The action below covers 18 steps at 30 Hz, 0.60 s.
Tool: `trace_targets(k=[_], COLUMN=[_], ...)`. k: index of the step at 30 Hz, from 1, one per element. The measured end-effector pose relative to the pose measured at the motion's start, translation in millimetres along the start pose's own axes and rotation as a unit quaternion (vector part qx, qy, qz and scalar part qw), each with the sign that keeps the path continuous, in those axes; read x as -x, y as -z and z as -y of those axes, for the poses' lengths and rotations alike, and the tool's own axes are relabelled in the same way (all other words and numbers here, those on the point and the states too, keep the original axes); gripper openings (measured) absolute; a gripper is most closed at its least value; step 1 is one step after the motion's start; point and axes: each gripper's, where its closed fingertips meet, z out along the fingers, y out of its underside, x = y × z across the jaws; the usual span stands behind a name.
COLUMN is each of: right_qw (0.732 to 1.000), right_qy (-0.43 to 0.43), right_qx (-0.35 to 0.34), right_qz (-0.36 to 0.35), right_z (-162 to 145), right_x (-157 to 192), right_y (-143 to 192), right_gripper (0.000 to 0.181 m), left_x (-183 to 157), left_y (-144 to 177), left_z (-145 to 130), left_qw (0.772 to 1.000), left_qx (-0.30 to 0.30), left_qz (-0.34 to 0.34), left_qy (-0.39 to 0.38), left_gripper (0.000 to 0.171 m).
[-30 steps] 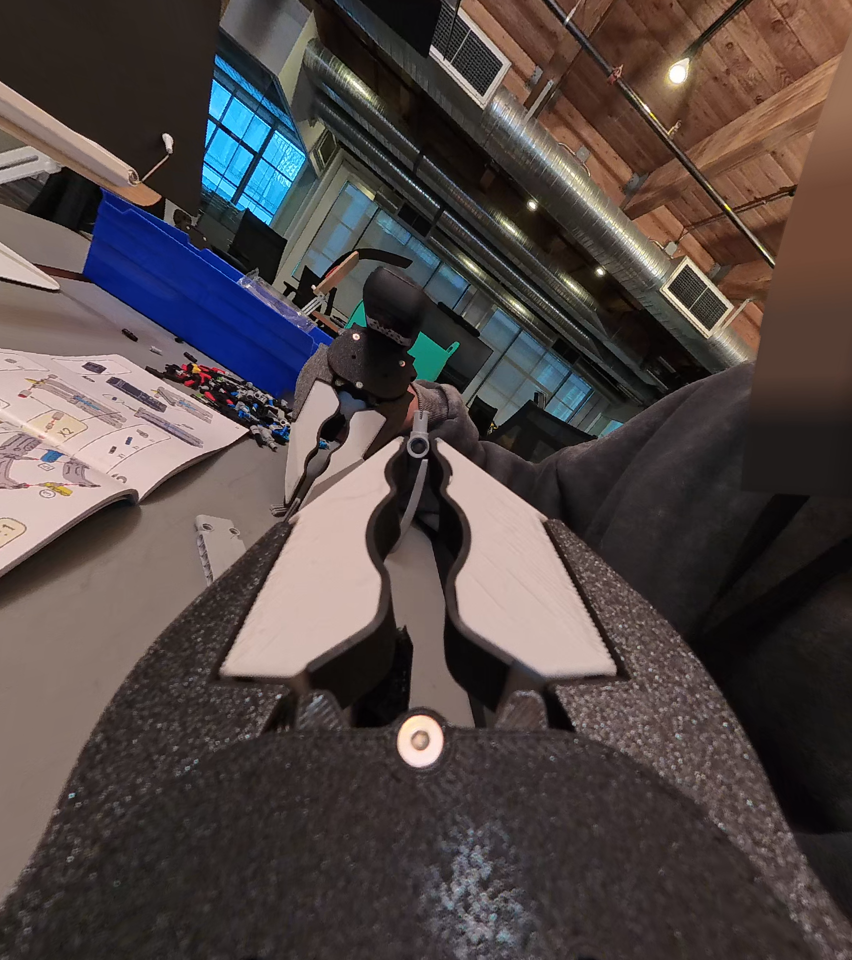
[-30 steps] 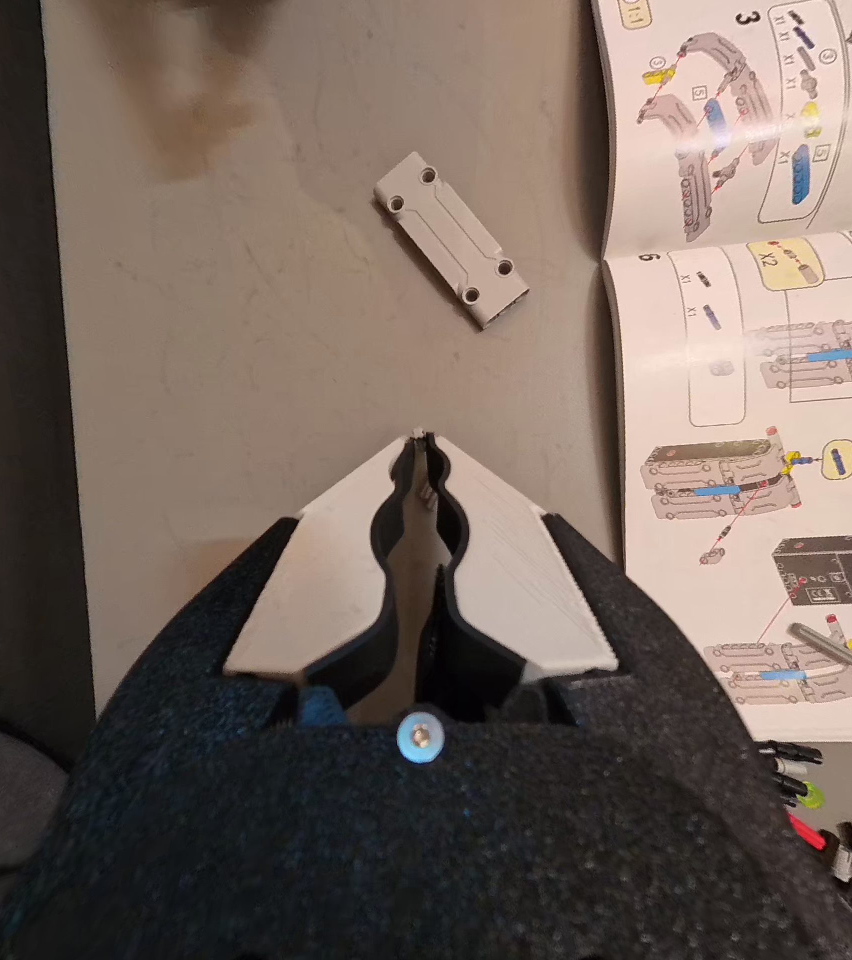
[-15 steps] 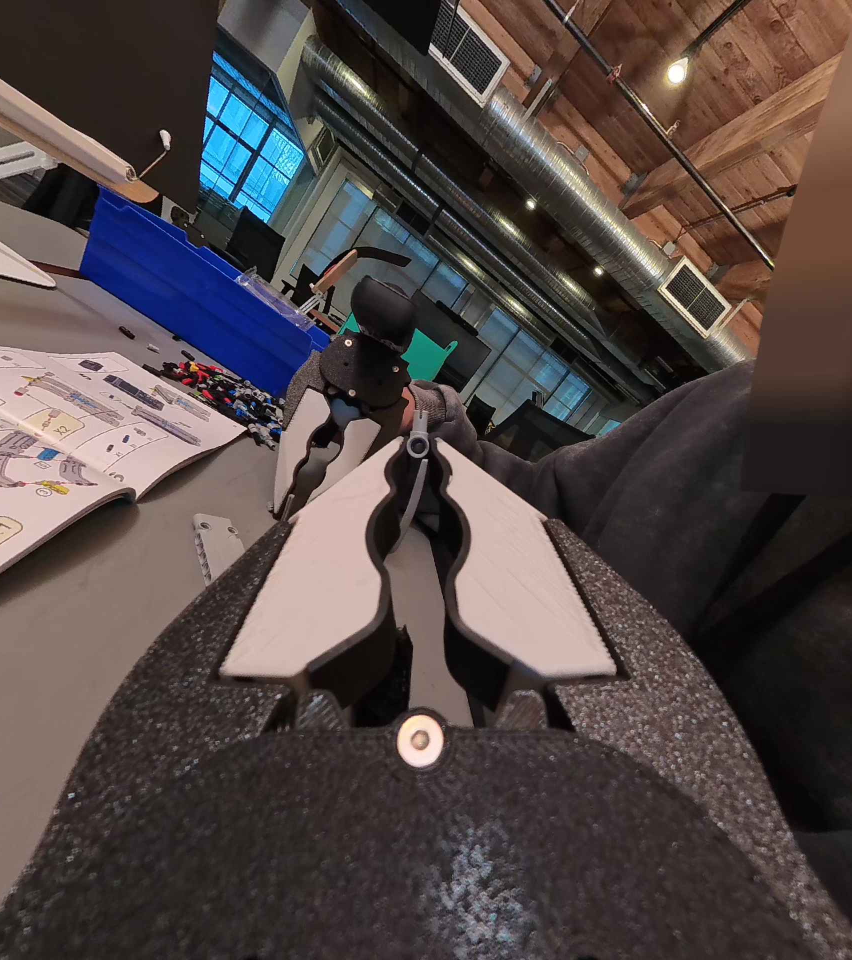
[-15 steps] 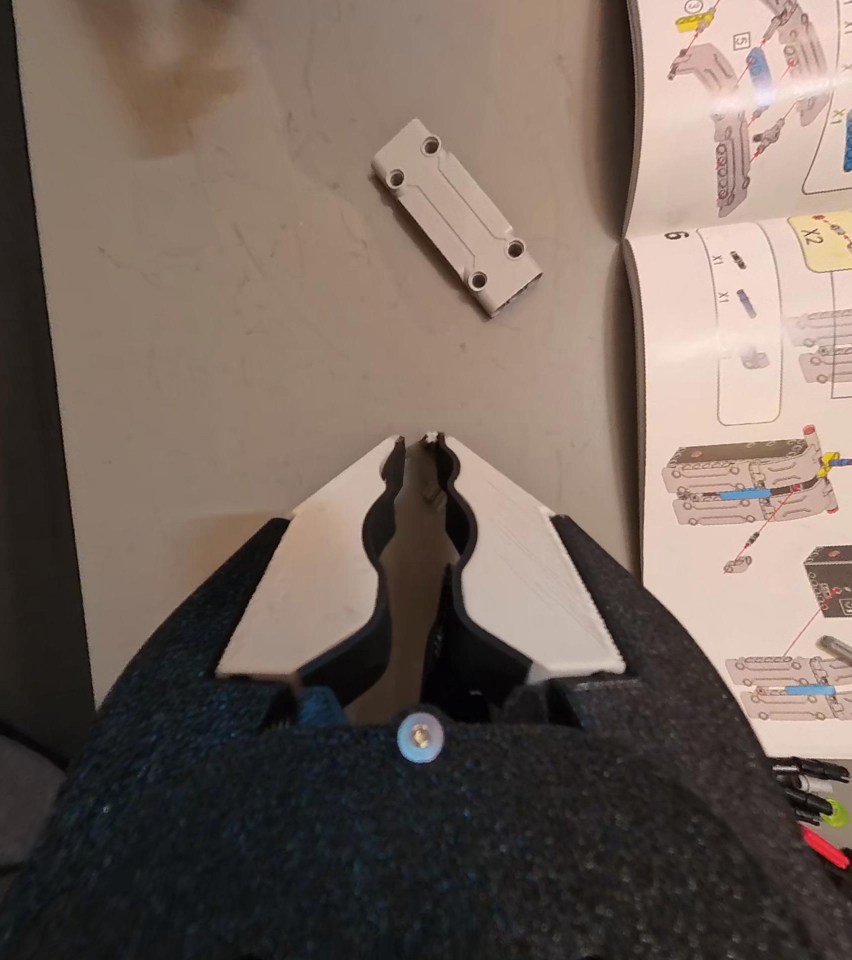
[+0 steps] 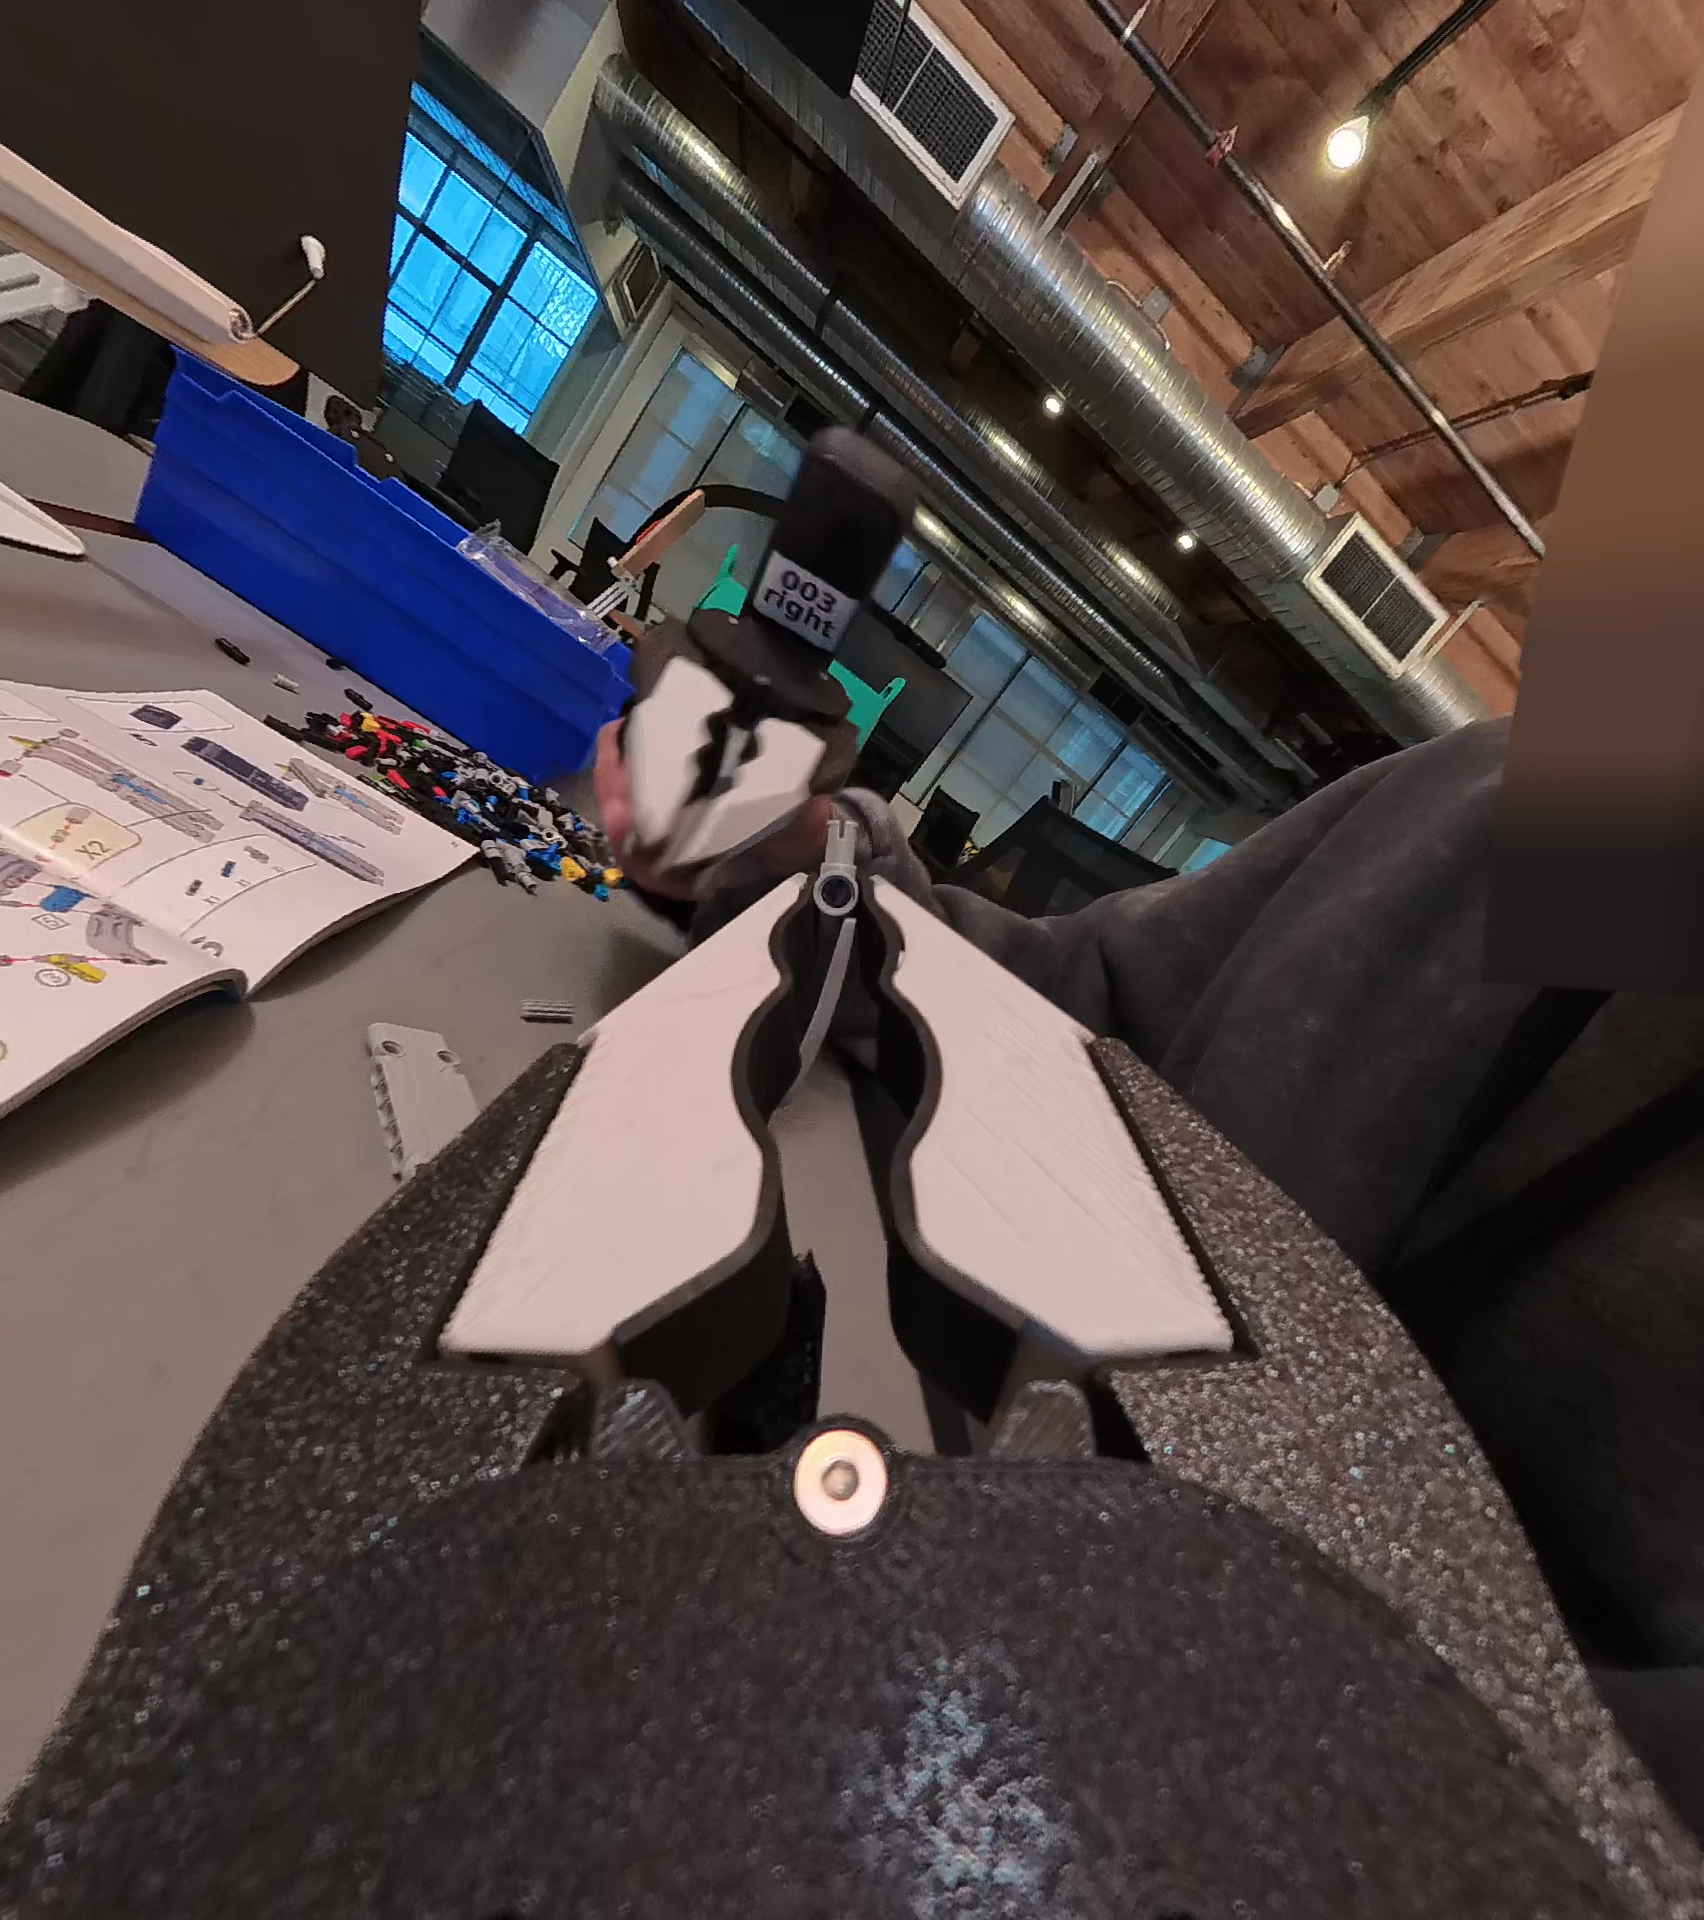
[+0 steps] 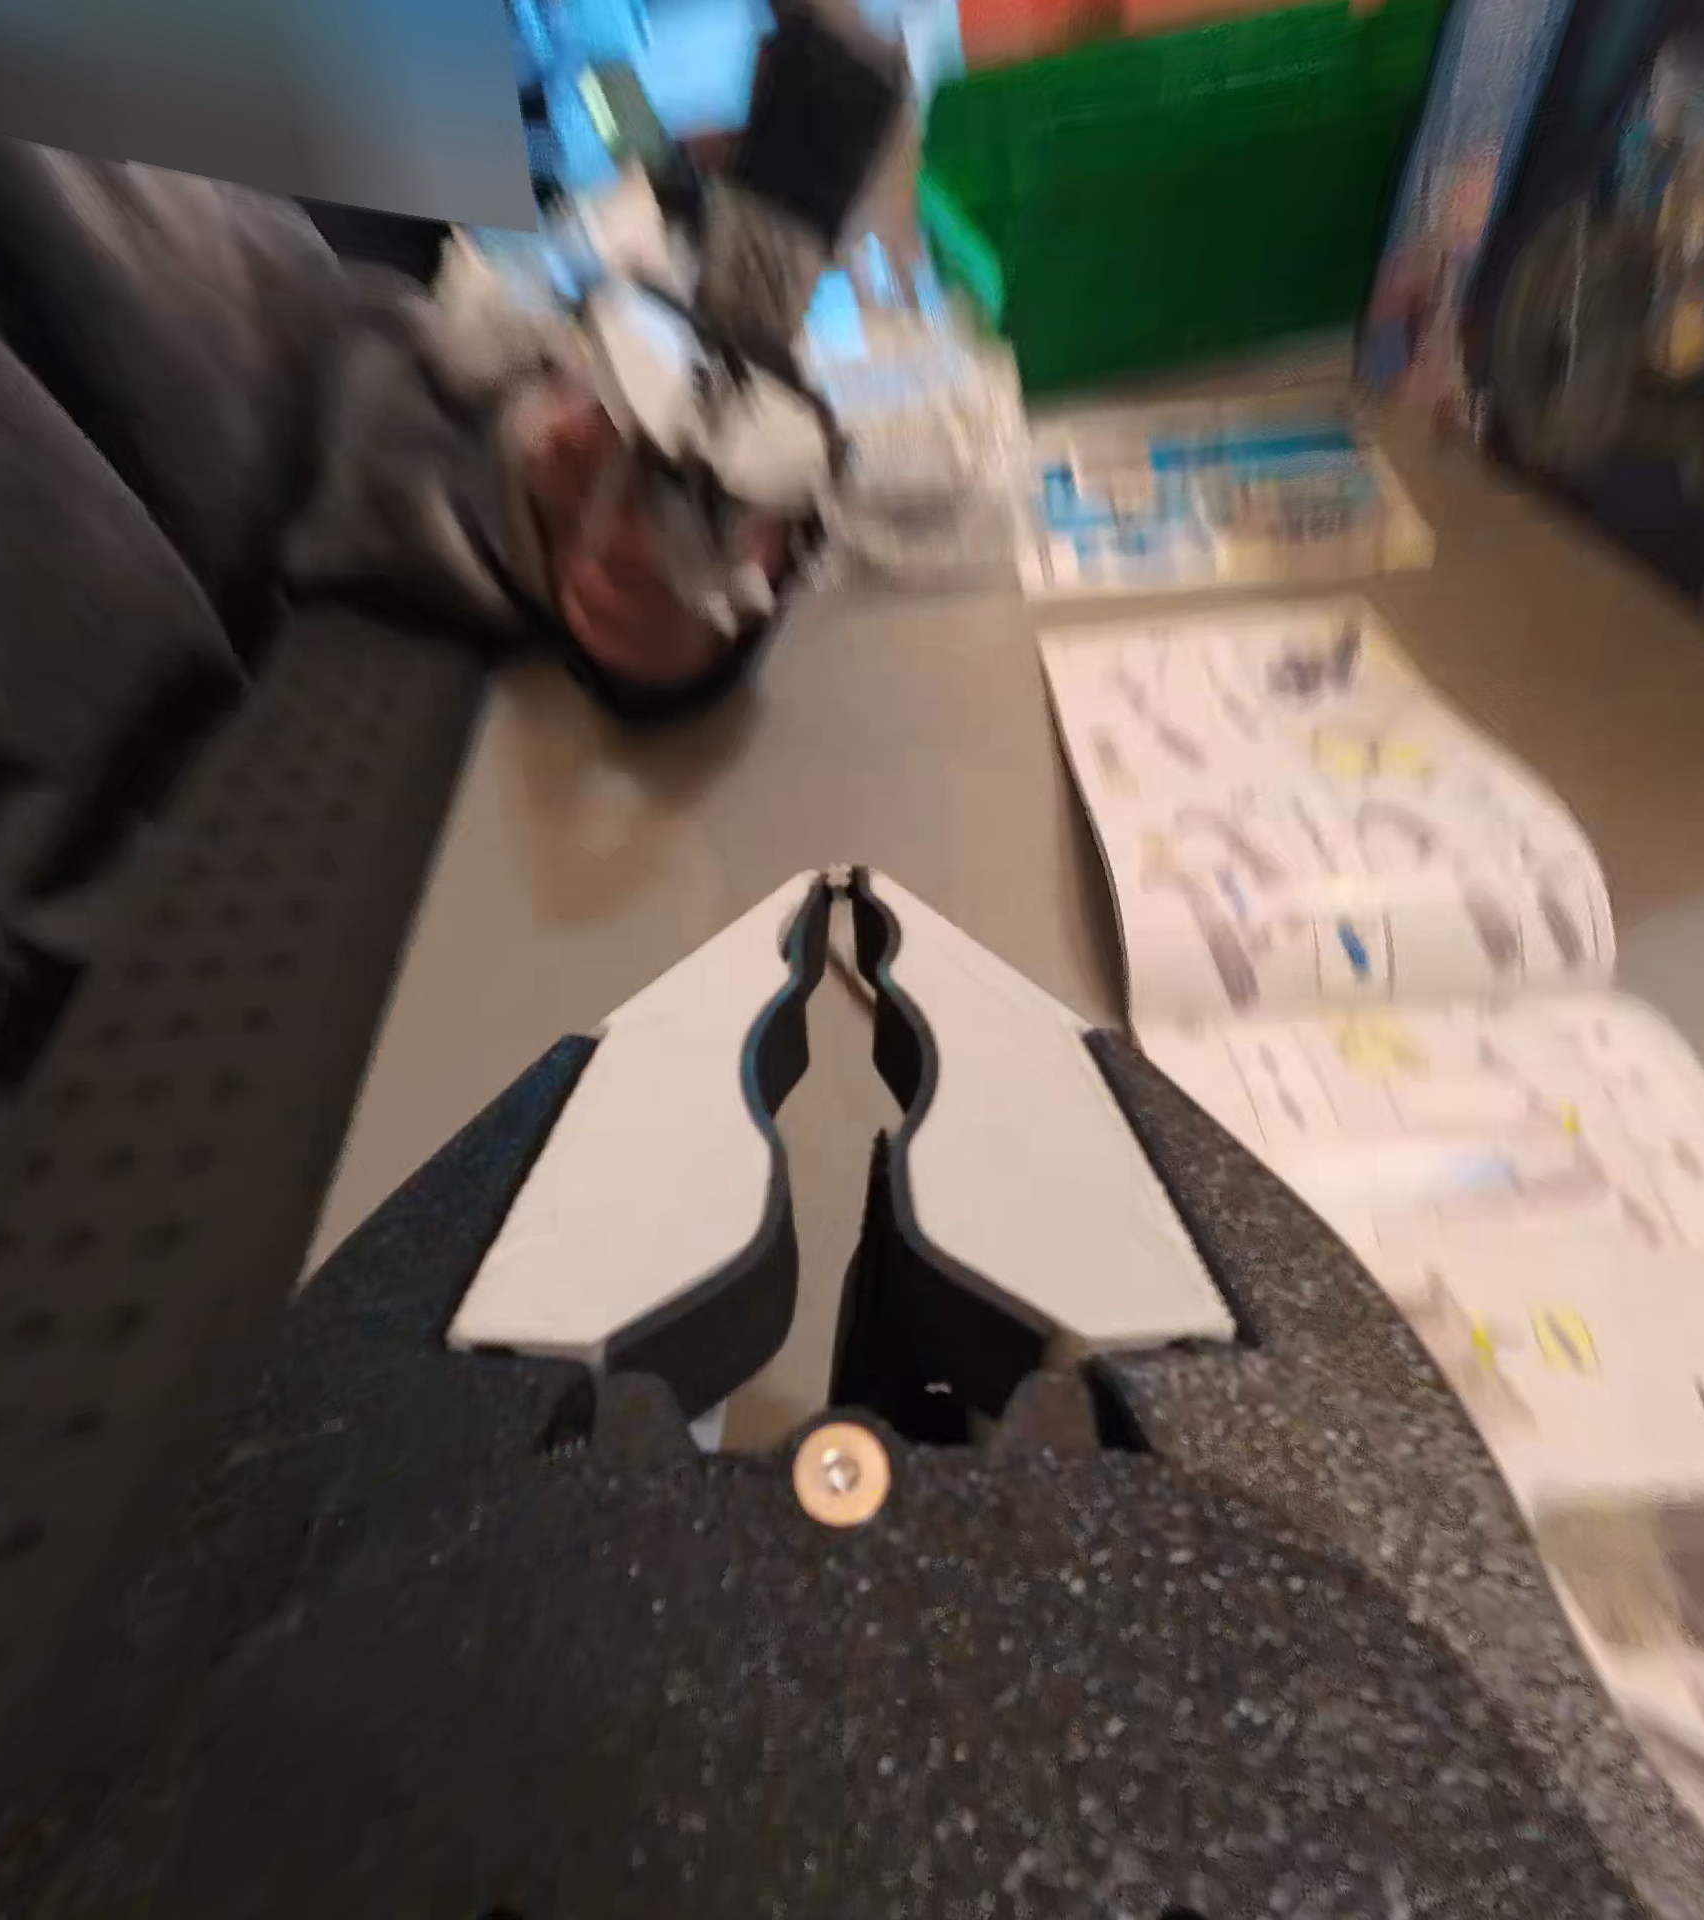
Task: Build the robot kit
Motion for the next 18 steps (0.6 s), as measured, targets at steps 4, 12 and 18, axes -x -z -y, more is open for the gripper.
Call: trace_targets(k=[4,12,18], right_qw=[0.988,0.969,0.960], right_qy=[0.087,0.186,0.184], right_qx=[-0.131,-0.156,-0.194], right_qz=[0.009,-0.055,-0.089], right_z=[46,73,94], right_x=[28,46,46], right_y=[-16,-51,-61], right_gripper=[0.003,0.003,0.003], left_x=[-5,-20,-24], left_y=[-1,4,5], left_z=[4,17,20], left_qw=[0.999,0.980,0.976], left_qx=[-0.018,-0.060,-0.068], left_qz=[-0.031,-0.122,-0.137], left_qy=[0.040,0.146,0.154], left_gripper=[0.005,0.005,0.006])
